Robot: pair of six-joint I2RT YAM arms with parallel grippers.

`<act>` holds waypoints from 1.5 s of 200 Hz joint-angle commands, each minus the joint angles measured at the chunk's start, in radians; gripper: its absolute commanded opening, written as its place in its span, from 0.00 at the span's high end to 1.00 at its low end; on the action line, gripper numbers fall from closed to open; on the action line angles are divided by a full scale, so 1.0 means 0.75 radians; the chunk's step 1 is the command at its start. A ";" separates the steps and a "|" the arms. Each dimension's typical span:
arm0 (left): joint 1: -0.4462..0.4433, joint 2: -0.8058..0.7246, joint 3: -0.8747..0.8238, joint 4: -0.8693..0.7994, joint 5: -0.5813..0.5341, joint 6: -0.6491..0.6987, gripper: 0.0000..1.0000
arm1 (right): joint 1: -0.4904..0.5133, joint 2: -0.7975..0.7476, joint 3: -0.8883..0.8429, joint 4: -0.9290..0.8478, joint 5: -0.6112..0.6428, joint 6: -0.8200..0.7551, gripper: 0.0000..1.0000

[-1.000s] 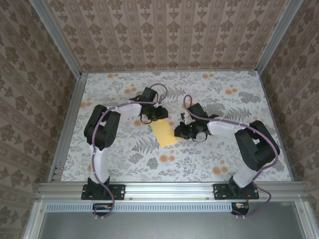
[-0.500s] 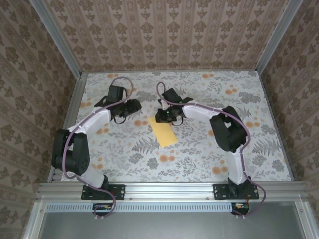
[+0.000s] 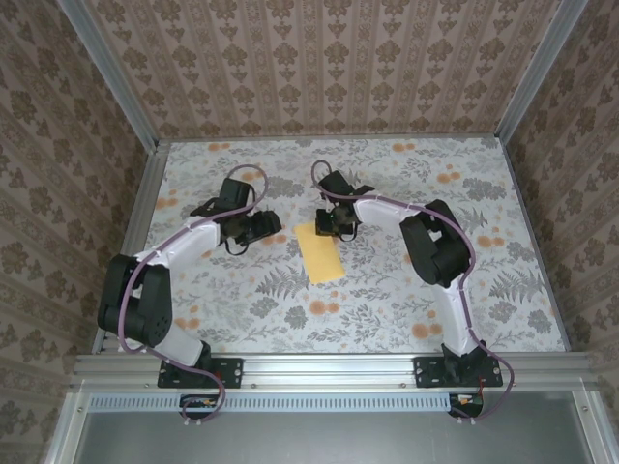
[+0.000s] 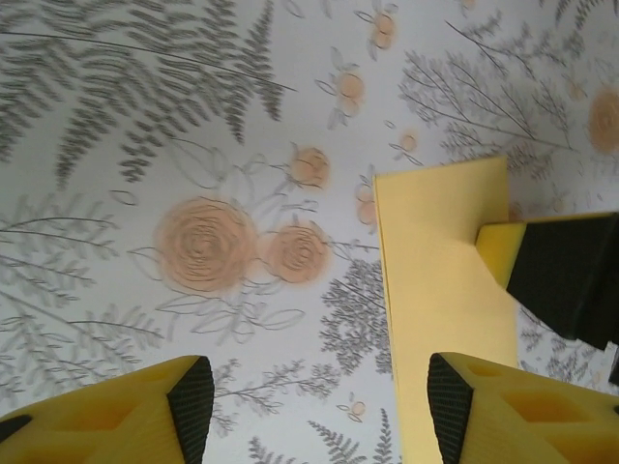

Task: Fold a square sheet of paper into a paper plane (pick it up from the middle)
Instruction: Rotate the square sheet of paper at the center of the table, then hold the square sheet of paper at the center of the table.

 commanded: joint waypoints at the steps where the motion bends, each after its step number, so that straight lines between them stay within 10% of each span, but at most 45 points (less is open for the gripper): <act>1: -0.050 0.022 0.034 -0.013 0.016 0.007 0.37 | -0.027 -0.068 -0.103 -0.113 0.202 0.093 0.87; 52: -0.243 0.050 0.008 0.089 0.088 -0.089 0.40 | -0.053 -0.308 -0.371 -0.039 0.275 0.270 0.86; 119: -0.502 0.182 0.046 0.219 0.138 -0.238 0.74 | -0.154 -0.583 -0.710 0.346 -0.298 0.160 0.89; 300: -0.536 0.503 0.215 -0.065 0.151 -0.306 0.93 | -0.193 -0.345 -0.766 0.433 -0.442 0.095 0.99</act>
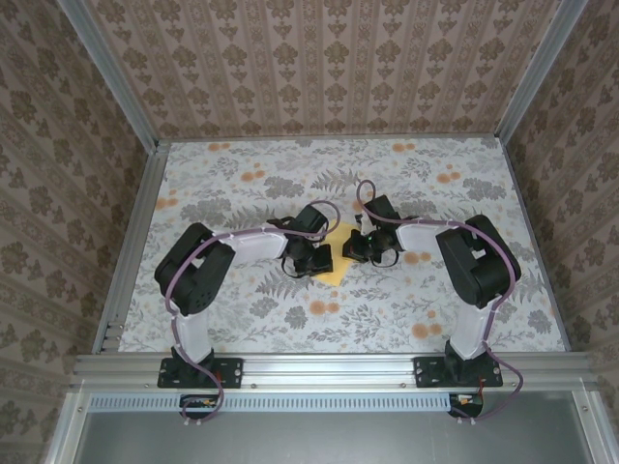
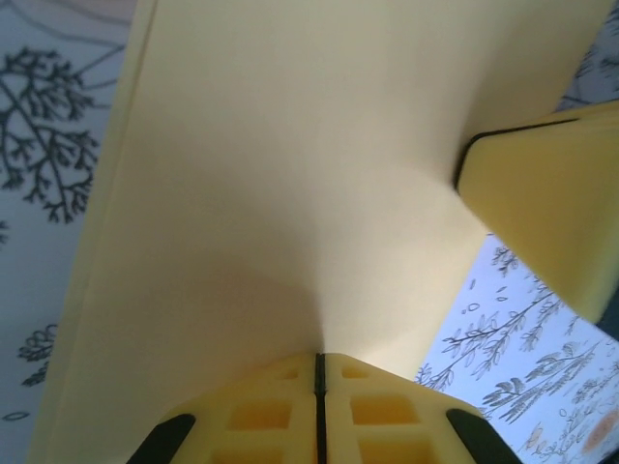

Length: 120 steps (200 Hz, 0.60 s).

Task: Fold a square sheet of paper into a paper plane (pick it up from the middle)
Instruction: Hold the square sheet of paper at the center of the table, then fold the square sheet of paper in half at the center of the table.

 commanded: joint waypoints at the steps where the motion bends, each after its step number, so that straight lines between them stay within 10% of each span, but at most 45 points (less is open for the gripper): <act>1: -0.004 0.040 0.045 -0.116 -0.025 -0.025 0.93 | -0.013 0.050 -0.011 -0.004 0.006 -0.028 0.99; 120: 0.001 0.072 0.048 -0.181 -0.036 -0.027 0.95 | -0.130 0.112 0.013 0.119 -0.071 -0.087 0.98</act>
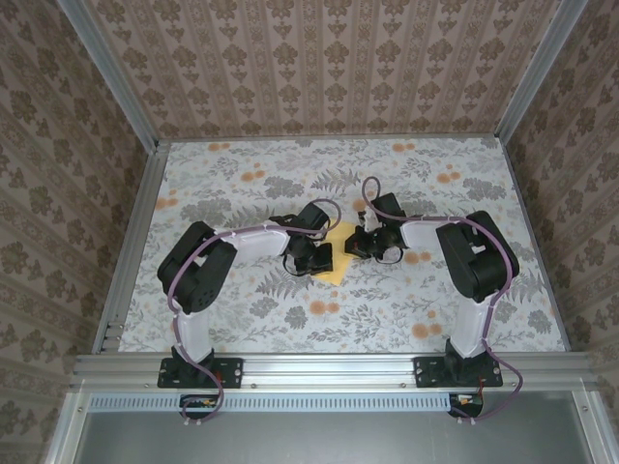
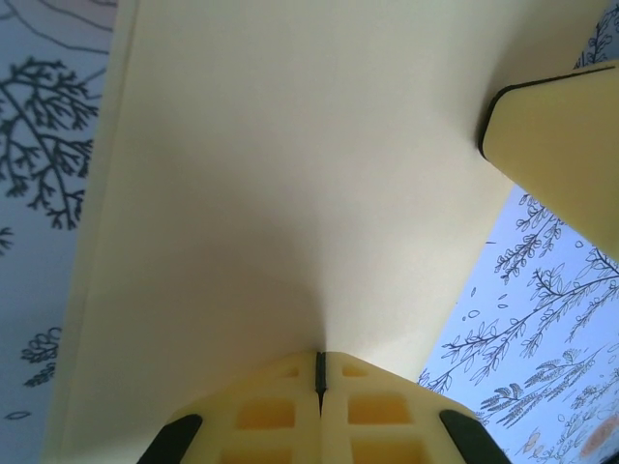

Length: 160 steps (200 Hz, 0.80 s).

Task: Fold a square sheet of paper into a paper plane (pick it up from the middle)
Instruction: Fold the square sheet of paper in half at the center of the table.

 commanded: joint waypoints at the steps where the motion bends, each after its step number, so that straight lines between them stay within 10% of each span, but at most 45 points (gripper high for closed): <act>1: 0.000 0.047 0.000 -0.120 -0.031 -0.017 0.95 | -0.046 0.059 0.014 0.036 0.061 -0.038 0.98; 160: 0.001 0.062 0.011 -0.134 -0.023 -0.007 0.96 | -0.135 0.148 0.180 0.051 0.045 -0.027 0.97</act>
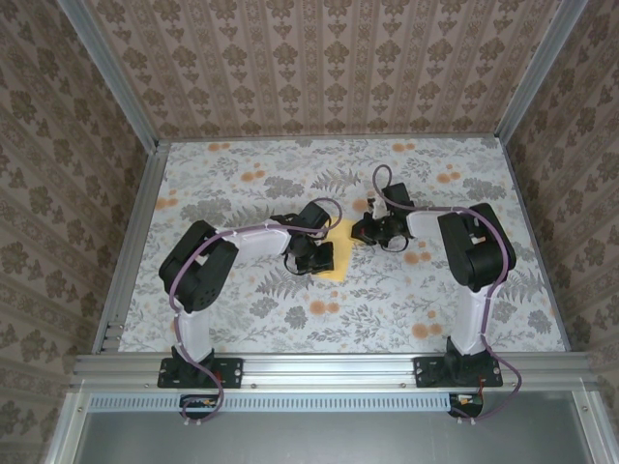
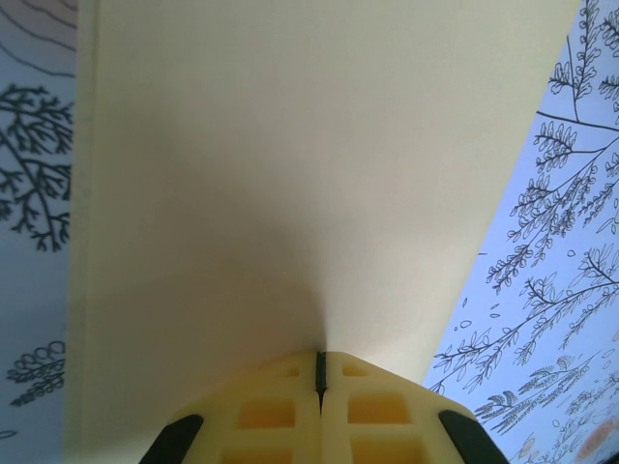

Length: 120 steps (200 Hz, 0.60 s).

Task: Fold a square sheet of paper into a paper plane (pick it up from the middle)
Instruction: Fold the square sheet of paper in half at the center of the table.

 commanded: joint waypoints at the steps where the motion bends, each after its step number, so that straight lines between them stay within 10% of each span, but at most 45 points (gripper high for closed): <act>1: 0.002 0.045 -0.009 -0.132 -0.024 -0.007 0.96 | -0.012 0.043 0.056 -0.004 0.069 -0.027 0.97; 120: 0.000 0.039 -0.022 -0.126 -0.020 -0.004 0.96 | -0.055 0.150 0.205 -0.056 0.178 0.012 0.97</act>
